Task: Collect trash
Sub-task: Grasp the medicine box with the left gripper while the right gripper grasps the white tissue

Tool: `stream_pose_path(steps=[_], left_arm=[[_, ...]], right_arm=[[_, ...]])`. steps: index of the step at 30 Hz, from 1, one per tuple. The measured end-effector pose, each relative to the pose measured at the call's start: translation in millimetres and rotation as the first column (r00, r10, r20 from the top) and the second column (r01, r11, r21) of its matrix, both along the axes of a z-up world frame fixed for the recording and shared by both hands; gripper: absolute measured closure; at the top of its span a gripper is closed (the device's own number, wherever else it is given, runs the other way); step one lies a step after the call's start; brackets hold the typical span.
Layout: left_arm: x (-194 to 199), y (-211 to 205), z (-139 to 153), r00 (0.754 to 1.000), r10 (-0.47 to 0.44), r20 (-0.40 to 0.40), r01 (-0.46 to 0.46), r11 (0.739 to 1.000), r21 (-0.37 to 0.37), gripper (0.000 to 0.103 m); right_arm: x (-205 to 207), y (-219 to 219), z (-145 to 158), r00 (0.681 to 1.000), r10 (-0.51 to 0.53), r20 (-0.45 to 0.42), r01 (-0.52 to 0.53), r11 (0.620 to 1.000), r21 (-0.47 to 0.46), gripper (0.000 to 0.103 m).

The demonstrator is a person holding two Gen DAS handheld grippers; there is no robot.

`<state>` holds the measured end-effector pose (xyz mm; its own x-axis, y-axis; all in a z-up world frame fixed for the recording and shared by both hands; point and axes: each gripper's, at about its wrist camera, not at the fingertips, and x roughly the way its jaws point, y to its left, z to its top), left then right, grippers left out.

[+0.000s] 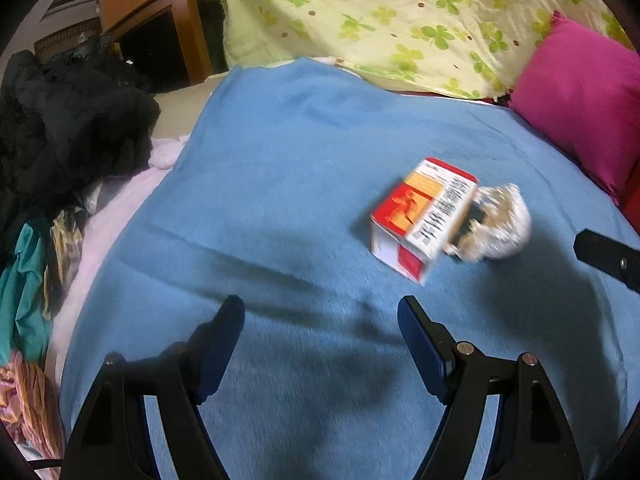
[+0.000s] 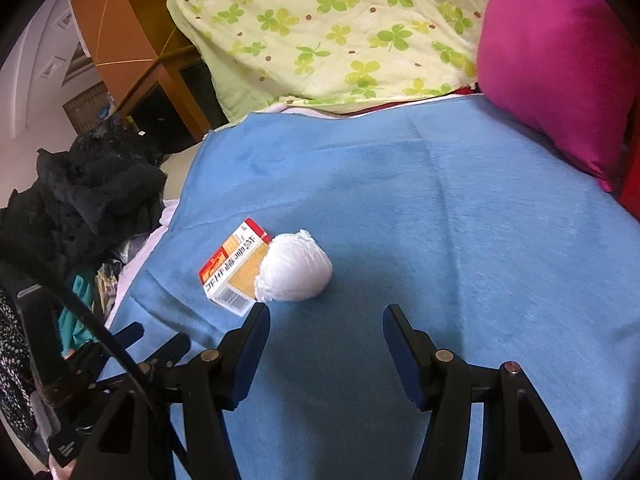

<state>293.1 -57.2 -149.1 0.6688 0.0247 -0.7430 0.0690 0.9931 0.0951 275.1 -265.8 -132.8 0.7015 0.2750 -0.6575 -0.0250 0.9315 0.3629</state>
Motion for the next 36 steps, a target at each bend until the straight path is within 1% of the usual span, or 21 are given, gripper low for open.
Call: stream_pose_path(steps=[3,7,10,17,18,19,20,22,24,27,31,36], left_arm=[[10.0,2.2,1.2,1.0,0.002,0.013,-0.002,1.0,-0.015,0.024],[19.1,3.5,3.1,0.999,-0.004,0.04,0.005,0.999,-0.032,0.024],[23.2,4.4,3.9,0.999,-0.004,0.049,0.006,0.999,-0.044,0.024],[32.4,4.5,6.3,0.998,-0.033,0.051,0.04,0.991,-0.128,0.024],[33.1,3.4,6.8,0.998,-0.043,0.053,0.05,0.989,-0.137,0.024],[32.9,1.9,6.9,0.997,-0.049,0.055,0.056,0.989,-0.139,0.024],[33.1,-0.1,7.3,0.996,-0.062,0.059,0.07,0.988,-0.141,0.024],[34.0,-4.5,7.5,0.994,-0.09,0.062,0.098,0.985,-0.146,0.024],[36.1,-7.9,6.2,0.992,-0.112,0.058,0.12,0.98,-0.16,0.024],[41.6,-10.6,4.1,0.991,-0.127,0.045,0.133,0.972,-0.196,0.024],[50.6,-12.8,1.6,0.991,-0.133,0.023,0.134,0.955,-0.265,0.024],[56.2,-19.3,-0.4,0.989,-0.146,0.006,0.141,0.944,-0.298,0.024]], right_arm=[[14.6,6.6,-4.5,1.0,0.019,-0.007,-0.018,1.0,0.012,0.04],[30.3,12.6,-9.5,1.0,0.017,-0.014,-0.016,0.999,0.047,0.04],[40.4,17.9,-11.0,1.0,0.013,-0.004,-0.013,0.999,0.041,0.04],[62.1,23.9,-26.4,0.999,0.003,-0.037,-0.002,0.999,0.035,0.041],[64.1,24.1,-28.8,0.999,0.006,-0.04,-0.004,0.999,0.037,0.043],[67.0,25.1,-32.6,0.999,0.012,-0.047,-0.011,0.999,0.036,0.051],[68.6,25.6,-35.3,0.999,0.017,-0.052,-0.015,0.999,0.037,0.056],[68.6,25.1,-35.9,0.999,0.021,-0.045,-0.019,0.999,0.037,0.06],[67.0,25.1,-32.7,0.999,0.024,-0.041,-0.023,0.999,0.025,0.061],[63.8,20.5,-29.9,0.999,0.011,-0.045,-0.01,0.999,0.033,0.061],[58.0,7.9,-28.9,0.998,-0.02,-0.064,0.023,0.998,0.056,0.061],[49.4,2.1,-30.0,0.996,-0.015,-0.085,0.022,0.997,0.073,0.061]])
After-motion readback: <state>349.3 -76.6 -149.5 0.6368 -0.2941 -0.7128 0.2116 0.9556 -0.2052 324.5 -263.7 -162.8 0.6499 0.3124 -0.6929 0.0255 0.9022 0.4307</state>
